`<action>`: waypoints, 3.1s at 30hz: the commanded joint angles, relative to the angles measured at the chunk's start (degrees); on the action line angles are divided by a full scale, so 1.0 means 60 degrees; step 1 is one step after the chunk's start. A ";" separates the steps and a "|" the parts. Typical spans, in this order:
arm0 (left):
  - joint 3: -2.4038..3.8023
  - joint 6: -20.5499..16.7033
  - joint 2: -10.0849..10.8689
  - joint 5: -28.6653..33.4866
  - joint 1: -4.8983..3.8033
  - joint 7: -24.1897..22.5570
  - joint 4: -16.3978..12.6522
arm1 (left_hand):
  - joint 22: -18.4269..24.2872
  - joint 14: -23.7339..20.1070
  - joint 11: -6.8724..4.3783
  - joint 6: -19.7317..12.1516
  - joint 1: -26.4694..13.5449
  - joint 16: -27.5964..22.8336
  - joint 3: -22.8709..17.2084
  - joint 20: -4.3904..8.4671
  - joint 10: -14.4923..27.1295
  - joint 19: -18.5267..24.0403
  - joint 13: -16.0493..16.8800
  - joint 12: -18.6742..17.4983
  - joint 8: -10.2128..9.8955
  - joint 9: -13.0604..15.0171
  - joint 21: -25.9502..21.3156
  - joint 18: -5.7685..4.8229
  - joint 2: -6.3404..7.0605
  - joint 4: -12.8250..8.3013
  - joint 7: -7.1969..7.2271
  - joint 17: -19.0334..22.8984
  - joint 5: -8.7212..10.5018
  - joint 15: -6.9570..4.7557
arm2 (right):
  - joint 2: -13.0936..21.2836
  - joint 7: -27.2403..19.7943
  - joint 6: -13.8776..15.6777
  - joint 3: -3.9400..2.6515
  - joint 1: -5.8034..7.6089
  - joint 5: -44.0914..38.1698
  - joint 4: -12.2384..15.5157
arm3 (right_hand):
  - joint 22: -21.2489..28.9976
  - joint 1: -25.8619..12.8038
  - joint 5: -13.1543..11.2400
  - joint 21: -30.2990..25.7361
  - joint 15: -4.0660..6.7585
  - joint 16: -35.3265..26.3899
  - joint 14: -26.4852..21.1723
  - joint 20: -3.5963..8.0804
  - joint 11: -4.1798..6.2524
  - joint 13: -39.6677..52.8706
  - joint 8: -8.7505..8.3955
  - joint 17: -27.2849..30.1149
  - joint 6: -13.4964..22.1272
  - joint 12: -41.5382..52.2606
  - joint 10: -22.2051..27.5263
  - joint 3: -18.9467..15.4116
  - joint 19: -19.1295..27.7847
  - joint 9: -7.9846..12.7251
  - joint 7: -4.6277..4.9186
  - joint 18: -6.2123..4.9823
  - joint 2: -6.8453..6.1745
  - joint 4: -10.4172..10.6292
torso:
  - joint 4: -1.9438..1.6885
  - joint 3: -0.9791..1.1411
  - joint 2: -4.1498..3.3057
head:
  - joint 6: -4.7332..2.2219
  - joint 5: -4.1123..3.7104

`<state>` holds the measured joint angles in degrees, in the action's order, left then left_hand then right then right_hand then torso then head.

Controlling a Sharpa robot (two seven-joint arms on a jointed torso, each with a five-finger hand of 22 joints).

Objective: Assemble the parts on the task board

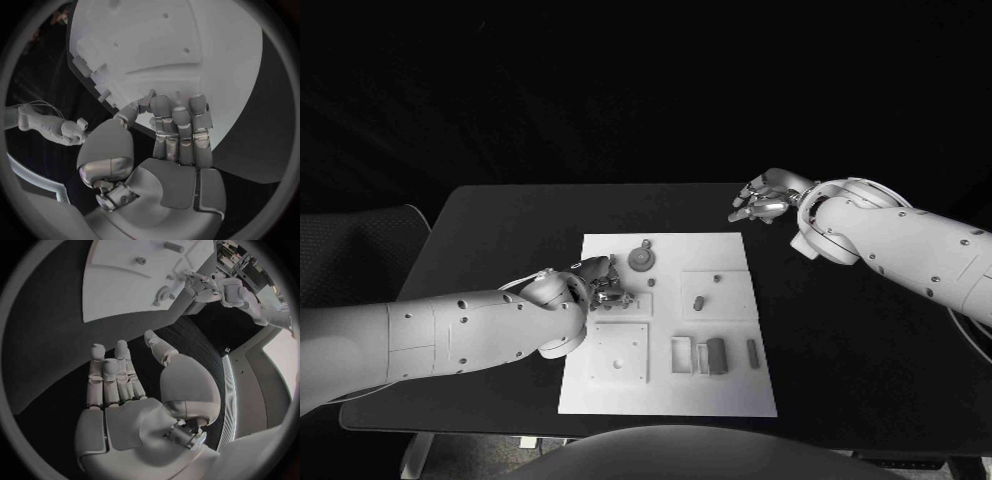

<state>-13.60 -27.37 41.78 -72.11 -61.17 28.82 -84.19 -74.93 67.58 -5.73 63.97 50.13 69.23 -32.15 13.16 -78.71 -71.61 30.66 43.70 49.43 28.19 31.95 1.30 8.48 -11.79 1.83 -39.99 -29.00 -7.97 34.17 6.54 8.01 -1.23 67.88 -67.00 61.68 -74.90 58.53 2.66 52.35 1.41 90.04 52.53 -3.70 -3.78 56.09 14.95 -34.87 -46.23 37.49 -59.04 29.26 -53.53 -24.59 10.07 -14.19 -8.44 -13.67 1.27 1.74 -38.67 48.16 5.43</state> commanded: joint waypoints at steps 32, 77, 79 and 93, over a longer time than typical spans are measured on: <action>-0.0002 0.0209 -0.0158 -0.0068 0.0065 -0.0008 0.0157 | -0.0195 0.0062 -0.0047 0.0053 0.0415 0.0048 -0.0678 0.0026 -0.0007 -0.0034 -0.0024 0.0043 0.0060 -0.0027 0.0053 0.0210 -0.0440 -0.0639 0.0022 0.0025 -0.0066 0.0007 | -0.0016 0.0008 -0.0154 -0.0003 -0.0011 -0.0038 0.0002 | -0.0130 -0.0093 0.0043 -0.0037 0.0093 -0.0021 -0.0007 0.0001 -0.0036 -0.0017 0.0007 0.0016 0.0001 0.0040 0.0056 -0.0002 0.0053 0.0013 0.0056 -0.0134 -0.0009 0.0097 | 0.0003 0.0002 -0.0001 | 0.0094 -0.0036; -0.0001 0.0560 -0.0233 0.0025 0.0105 -0.0241 0.0346 | -0.0177 -0.0025 -0.0019 -0.0064 0.0373 0.0146 -0.0687 0.0046 0.0063 -0.0024 -0.0070 0.0197 0.0297 -0.0054 0.0023 0.0204 0.0492 -0.0268 0.0036 0.0124 0.1244 -0.0004 | 0.0006 0.0016 -0.0179 -0.0003 -0.0011 -0.0037 0.0017 | -0.0131 -0.0120 0.0043 -0.0041 0.0092 -0.0020 -0.0012 0.0000 -0.0038 -0.0024 0.0006 0.0019 0.0007 0.0046 0.0063 -0.0016 0.0057 0.0019 0.0057 -0.0134 -0.0005 0.0133 | -0.0006 0.0002 0.0001 | 0.0168 -0.0076; -0.0001 0.0575 -0.0234 0.0005 0.0106 -0.0246 0.0346 | -0.0177 -0.0041 -0.0018 -0.0080 0.0411 0.0163 -0.0685 0.0047 0.0080 -0.0019 -0.0078 0.0216 0.0321 -0.0063 0.0020 0.0202 0.0581 -0.0210 0.0035 0.0137 0.1583 -0.0006 | 0.0009 0.0016 -0.0181 -0.0003 -0.0011 -0.0037 0.0018 | -0.0131 -0.0121 0.0043 -0.0041 0.0091 -0.0020 -0.0012 0.0000 -0.0038 -0.0024 0.0006 0.0019 0.0007 0.0046 0.0063 -0.0016 0.0057 0.0020 0.0057 -0.0134 -0.0005 0.0135 | -0.0006 0.0002 0.0001 | 0.0166 -0.0076; -0.0001 0.0642 -0.0218 0.0051 0.0121 -0.0289 0.0333 | -0.0177 -0.0074 -0.0023 -0.0116 0.0470 0.0231 -0.0617 0.0058 0.0111 -0.0013 -0.0125 0.0295 0.0407 -0.0115 0.0010 0.0200 0.1062 0.0057 0.0042 0.0197 0.2867 -0.0016 | 0.0022 0.0006 -0.0189 -0.0003 -0.0011 -0.0036 0.0017 | -0.0132 -0.0126 0.0043 -0.0043 0.0091 -0.0020 -0.0014 0.0001 -0.0038 -0.0027 0.0005 0.0020 0.0010 0.0048 0.0065 -0.0019 0.0059 0.0022 0.0058 -0.0134 -0.0013 0.0143 | -0.0008 -0.0003 0.0001 | 0.0163 -0.0080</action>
<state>-13.26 -25.65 40.82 -72.41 -61.03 28.00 -82.25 -74.93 67.55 -5.83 63.72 52.99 70.34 -35.15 13.23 -78.40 -72.18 29.97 45.11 51.67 27.58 32.60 0.99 14.27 -11.08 2.07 -38.87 -11.95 -8.00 34.29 6.80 7.63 -1.22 67.84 -67.00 61.71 -74.94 58.30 2.66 52.35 1.52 90.04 52.42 -3.70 -3.97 56.01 14.95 -34.83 -46.16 37.49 -58.84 29.10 -53.52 -24.56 9.92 -14.12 -8.67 -13.19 1.22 1.74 -38.67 49.18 4.96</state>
